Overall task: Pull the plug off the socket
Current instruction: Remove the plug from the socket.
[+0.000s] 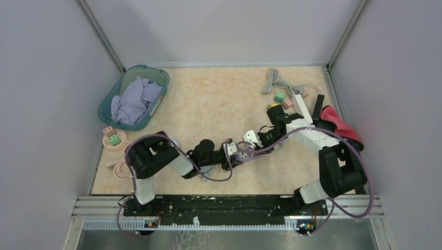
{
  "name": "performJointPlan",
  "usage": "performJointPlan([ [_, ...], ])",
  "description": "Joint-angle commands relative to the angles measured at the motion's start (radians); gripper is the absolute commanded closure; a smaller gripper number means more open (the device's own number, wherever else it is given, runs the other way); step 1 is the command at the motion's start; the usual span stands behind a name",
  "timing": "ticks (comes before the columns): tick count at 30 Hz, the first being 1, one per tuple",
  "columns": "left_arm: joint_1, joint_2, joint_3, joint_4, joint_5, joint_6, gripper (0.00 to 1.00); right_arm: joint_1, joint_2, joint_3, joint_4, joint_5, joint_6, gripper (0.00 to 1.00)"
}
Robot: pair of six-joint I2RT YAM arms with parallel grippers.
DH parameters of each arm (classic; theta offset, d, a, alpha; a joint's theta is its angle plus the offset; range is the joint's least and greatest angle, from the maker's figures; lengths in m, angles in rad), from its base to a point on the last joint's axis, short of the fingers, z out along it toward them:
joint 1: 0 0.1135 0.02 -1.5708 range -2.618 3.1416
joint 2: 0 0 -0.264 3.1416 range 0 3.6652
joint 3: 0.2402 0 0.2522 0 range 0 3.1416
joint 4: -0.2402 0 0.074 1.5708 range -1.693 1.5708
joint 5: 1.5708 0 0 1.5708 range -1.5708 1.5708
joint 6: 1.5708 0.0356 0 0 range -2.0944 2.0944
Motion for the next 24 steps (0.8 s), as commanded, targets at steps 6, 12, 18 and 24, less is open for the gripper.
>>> performJointPlan([
  [6,-0.003,0.040,0.025,-0.052,0.025,0.028,0.94,0.019,-0.001,0.013,0.088,-0.236,0.113,1.00],
  [12,-0.002,0.036,0.005,-0.042,0.034,0.032,0.95,-0.003,-0.008,0.008,0.168,-0.159,0.191,1.00],
  [18,0.008,0.027,-0.011,-0.040,0.036,0.030,0.95,-0.074,-0.020,-0.004,0.071,-0.139,0.035,1.00],
  [24,0.015,0.022,-0.009,-0.039,0.049,0.027,0.95,-0.065,0.001,-0.017,-0.034,-0.213,-0.126,1.00],
])
